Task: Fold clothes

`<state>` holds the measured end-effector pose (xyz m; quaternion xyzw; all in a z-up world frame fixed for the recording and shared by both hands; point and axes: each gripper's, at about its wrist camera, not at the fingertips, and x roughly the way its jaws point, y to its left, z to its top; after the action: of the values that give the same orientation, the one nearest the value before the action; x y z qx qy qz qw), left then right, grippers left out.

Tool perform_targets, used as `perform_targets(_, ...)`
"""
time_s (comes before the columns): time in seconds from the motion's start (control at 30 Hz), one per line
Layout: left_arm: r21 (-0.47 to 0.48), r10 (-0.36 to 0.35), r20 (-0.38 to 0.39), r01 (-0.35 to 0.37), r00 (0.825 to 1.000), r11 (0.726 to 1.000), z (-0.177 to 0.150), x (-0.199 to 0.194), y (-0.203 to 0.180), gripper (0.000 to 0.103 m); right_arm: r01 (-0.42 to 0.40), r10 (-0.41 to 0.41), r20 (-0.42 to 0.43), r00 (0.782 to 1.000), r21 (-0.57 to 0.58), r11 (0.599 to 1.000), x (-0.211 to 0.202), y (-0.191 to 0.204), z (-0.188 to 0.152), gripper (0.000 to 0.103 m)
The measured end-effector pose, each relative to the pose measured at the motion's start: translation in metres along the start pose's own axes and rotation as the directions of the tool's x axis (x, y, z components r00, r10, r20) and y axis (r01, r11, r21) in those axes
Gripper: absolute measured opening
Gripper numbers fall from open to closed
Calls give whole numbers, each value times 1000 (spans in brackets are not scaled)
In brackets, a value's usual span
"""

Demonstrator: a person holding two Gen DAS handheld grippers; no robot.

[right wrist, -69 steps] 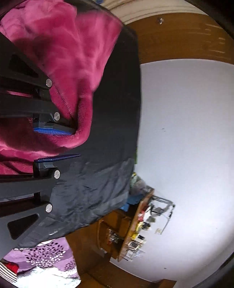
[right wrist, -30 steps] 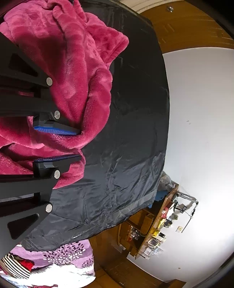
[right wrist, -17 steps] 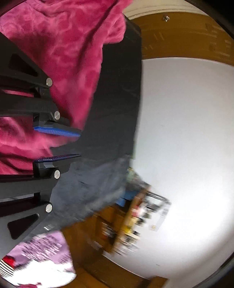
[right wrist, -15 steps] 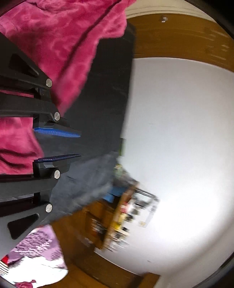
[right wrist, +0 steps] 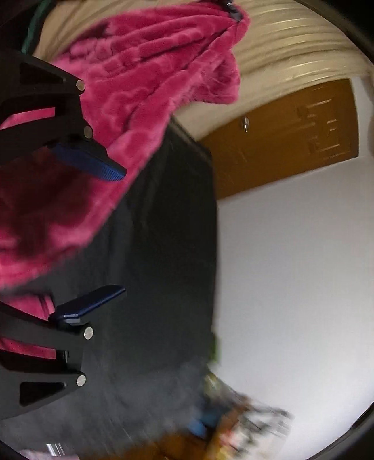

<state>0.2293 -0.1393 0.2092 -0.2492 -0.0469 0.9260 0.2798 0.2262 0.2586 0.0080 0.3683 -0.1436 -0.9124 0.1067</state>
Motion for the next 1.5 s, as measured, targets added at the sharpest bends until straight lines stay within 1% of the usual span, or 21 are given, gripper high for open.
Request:
perform_targets(0.07, 9, 9, 8, -9, 1000, 1000, 1, -9, -2, 11, -130, 133, -45, 990, 52, 990, 14, -7, -6, 77)
perform_targets(0.17, 15, 5, 23, -6, 1000, 1000, 6, -21, -5, 12, -287, 297, -97, 950, 109, 952, 31, -14, -14, 77)
perform_targets(0.23, 24, -5, 36, 4, 999, 1000, 10, -29, -10, 12, -337, 355, -139, 925, 139, 931, 48, -17, -22, 77)
perform_targets(0.33, 37, -20, 56, 18, 998, 999, 16, -40, -16, 12, -355, 390, -204, 898, 189, 916, 76, -13, -37, 77)
perform_targets(0.4, 45, -31, 69, 28, 997, 999, 19, -48, -21, 12, -326, 361, -232, 903, 176, 929, 89, -4, -42, 75)
perform_targets(0.5, 81, -44, 81, 38, 996, 996, 24, -58, -32, 12, -231, 262, -180, 948, 177, 957, 88, 3, -33, 27)
perform_targets(0.57, 116, -43, 96, 32, 994, 993, 27, -64, -41, 12, -100, 114, -83, 990, 151, 983, 66, 11, -15, 21)
perform_targets(0.6, 136, -41, 108, 26, 993, 990, 29, -69, -45, 12, -34, 38, -32, 999, 116, 993, 51, 17, -5, 16)
perform_targets(0.63, 149, -38, 121, 20, 992, 989, 31, -73, -48, 12, 42, -45, 37, 998, 85, 995, 32, 24, 8, 15)
perform_targets(0.67, 157, -32, 137, 10, 990, 988, 32, -78, -50, 12, 106, -113, 116, 987, 67, 992, 10, 31, 21, 15)
perform_targets(0.73, 156, -14, 178, -15, 984, 988, 37, -90, -48, 12, 198, -205, 260, 943, 55, 979, -32, 42, 42, 15)
perform_targets(0.77, 150, 0, 199, -30, 980, 988, 40, -97, -45, 12, 232, -236, 331, 914, 50, 971, -54, 49, 52, 15)
perform_targets(0.87, 113, 36, 245, -65, 969, 992, 46, -111, -33, 12, 341, -299, 540, 787, 23, 940, -119, 83, 75, 15)
perform_targets(0.97, 79, 61, 293, -88, 954, 993, 50, -126, -24, 12, 448, -313, 710, 631, -4, 894, -176, 123, 90, 15)
perform_targets(1.0, 67, 70, 316, -96, 946, 993, 51, -133, -21, 12, 478, -307, 750, 586, -15, 878, -189, 136, 93, 15)
perform_targets(1.1, 34, 92, 397, -114, 913, 993, 55, -157, -15, 12, 572, -270, 841, 468, -56, 819, -211, 179, 91, 15)
perform_targets(1.17, 11, 103, 454, -122, 885, 992, 58, -175, -13, 12, 620, -241, 881, 408, -74, 781, -221, 204, 86, 15)
perform_targets(1.27, -10, 109, 512, -121, 852, 993, 61, -197, -12, 12, 681, -214, 912, 351, -92, 727, -233, 225, 77, 15)
perform_targets(1.37, -12, 111, 551, -125, 827, 992, 63, -212, -14, 12, 740, -206, 927, 314, -103, 665, -240, 247, 59, 15)
perform_targets(1.43, -7, 117, 568, -137, 815, 991, 64, -218, -17, 12, 760, -206, 929, 308, -109, 641, -245, 256, 46, 15)
perform_targets(1.5, 2, 120, 573, -148, 811, 989, 66, -220, -20, 12, 768, -210, 924, 319, -122, 629, -254, 262, 30, 15)
